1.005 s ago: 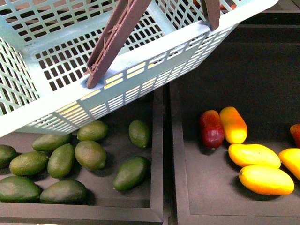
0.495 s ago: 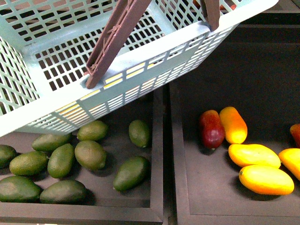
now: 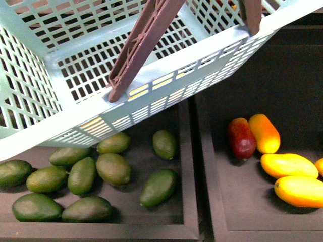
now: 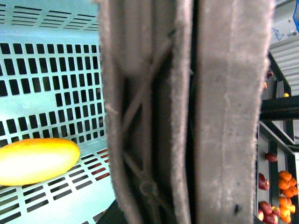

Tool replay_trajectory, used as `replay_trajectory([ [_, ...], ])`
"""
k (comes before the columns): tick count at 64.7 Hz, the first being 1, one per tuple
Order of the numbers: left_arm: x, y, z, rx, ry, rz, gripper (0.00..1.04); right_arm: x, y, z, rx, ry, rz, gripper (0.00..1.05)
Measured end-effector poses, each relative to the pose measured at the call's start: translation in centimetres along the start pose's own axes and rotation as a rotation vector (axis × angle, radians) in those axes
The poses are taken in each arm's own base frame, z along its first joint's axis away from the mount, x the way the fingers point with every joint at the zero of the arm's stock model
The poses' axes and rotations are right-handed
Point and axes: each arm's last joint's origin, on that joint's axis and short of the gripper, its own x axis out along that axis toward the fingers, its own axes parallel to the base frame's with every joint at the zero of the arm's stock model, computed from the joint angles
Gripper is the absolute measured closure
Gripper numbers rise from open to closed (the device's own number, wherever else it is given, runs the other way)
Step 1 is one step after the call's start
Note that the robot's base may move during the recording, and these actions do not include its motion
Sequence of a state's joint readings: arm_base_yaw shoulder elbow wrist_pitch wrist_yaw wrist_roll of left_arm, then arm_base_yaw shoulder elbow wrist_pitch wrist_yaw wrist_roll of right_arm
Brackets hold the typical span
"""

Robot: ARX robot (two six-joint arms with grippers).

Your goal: Pick lemon and mango into basket

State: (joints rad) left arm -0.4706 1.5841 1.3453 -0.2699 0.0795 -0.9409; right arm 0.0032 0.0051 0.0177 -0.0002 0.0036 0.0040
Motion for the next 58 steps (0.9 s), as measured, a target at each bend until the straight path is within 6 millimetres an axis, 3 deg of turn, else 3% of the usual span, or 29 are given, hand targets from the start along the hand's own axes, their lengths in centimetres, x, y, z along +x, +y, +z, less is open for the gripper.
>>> replay_trajectory([
  [58,-0.04,0.22,0.35,-0.003,-0.026,0.017,0.9,-0.01,0.0,0.01,-0.001,-0.001,0.001,0.09],
])
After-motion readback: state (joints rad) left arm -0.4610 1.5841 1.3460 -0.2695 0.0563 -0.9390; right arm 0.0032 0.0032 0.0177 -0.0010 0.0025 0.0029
